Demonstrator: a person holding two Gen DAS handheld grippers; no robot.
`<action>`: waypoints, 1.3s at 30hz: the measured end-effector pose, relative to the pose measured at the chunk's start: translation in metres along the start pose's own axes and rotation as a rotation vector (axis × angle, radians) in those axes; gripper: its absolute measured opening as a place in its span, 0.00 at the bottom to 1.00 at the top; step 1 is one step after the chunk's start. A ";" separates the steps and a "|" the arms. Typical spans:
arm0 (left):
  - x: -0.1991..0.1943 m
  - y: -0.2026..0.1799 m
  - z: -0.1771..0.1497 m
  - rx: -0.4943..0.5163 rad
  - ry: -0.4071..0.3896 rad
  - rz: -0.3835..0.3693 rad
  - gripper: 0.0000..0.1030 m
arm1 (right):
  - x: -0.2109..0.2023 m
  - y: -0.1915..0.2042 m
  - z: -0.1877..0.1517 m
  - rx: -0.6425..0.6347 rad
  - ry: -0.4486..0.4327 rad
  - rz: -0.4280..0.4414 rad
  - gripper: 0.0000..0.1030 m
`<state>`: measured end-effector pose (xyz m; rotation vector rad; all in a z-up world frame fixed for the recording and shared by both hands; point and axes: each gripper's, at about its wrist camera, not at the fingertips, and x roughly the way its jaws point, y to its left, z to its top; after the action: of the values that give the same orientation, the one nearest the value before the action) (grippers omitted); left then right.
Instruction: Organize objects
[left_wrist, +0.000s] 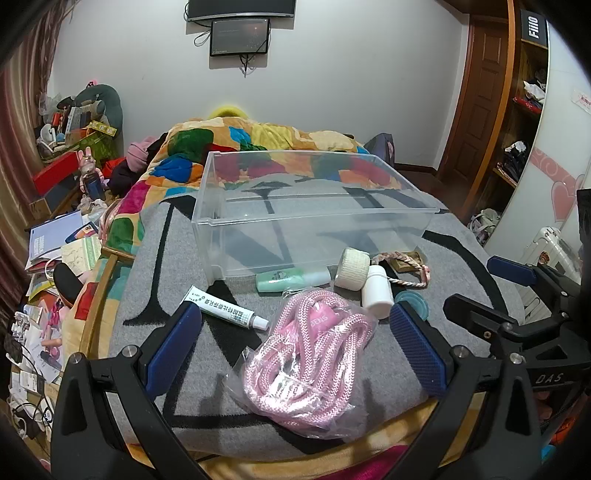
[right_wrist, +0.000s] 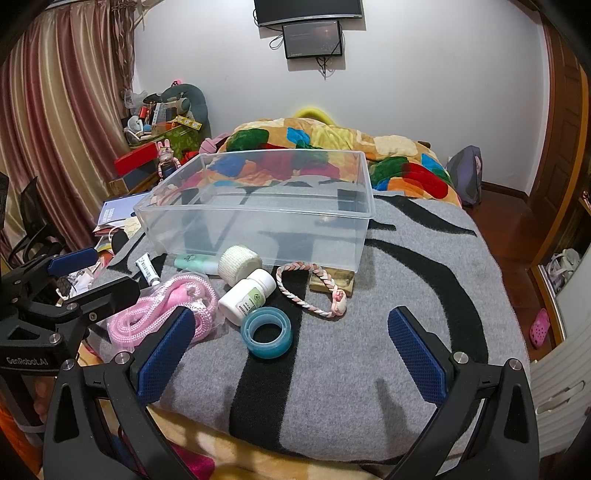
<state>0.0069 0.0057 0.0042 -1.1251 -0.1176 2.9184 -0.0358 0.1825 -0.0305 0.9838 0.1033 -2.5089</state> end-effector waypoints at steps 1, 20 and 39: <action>0.000 0.000 0.000 0.001 -0.001 0.000 1.00 | 0.000 -0.001 0.000 0.002 0.000 0.000 1.00; -0.001 -0.001 0.000 0.003 -0.004 0.001 1.00 | 0.000 -0.001 0.001 0.004 0.002 0.000 1.00; -0.002 -0.001 0.000 0.005 -0.007 -0.002 1.00 | -0.001 0.002 -0.001 0.000 0.002 0.003 1.00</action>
<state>0.0086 0.0068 0.0054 -1.1130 -0.1111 2.9200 -0.0337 0.1809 -0.0305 0.9858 0.1023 -2.5052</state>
